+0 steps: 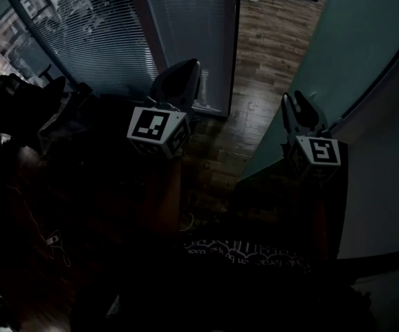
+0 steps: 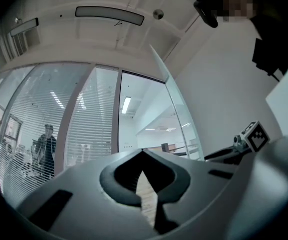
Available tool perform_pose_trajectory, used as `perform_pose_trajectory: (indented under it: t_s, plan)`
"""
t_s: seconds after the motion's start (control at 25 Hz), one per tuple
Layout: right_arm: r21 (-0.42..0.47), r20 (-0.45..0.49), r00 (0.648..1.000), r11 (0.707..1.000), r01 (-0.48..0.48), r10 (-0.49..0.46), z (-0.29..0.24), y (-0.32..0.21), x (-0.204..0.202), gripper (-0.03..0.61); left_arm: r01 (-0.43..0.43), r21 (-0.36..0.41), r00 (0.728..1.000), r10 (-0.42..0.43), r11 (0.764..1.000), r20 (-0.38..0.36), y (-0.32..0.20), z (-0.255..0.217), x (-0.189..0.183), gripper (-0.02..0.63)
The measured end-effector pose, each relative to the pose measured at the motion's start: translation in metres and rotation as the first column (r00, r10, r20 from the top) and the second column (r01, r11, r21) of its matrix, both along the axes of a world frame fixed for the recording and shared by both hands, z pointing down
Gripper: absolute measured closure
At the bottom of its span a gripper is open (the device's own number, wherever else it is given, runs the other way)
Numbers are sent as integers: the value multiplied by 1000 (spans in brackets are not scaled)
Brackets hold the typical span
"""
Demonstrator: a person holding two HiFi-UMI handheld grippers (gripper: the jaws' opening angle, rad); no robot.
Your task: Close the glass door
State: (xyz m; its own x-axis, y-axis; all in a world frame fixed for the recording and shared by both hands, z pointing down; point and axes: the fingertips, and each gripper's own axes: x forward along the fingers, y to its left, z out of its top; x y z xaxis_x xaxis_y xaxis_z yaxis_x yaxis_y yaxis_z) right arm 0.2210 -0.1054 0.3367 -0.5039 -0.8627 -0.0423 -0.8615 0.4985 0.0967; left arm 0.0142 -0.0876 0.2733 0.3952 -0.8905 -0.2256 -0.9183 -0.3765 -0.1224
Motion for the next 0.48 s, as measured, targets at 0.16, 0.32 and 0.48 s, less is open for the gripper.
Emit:
perform_pose_trajectory:
  t_s: [0.16,0.32,0.48]
  plan:
    - [-13,-15,998,998,65,-65,-13,-32,-18,468,43,-2,999,-43,999,-2,-24,-19,-7,612]
    - [-19,-26,994,994,106,-106,-13,-49,-30,468,78,-4,997,-78,997,-5,-31,-18,-14,612]
    - [-19,-27,992,992,123,-123,-15,-66,-43,468,103,-8,995,-103,995,-12,-38,-17,-28,612]
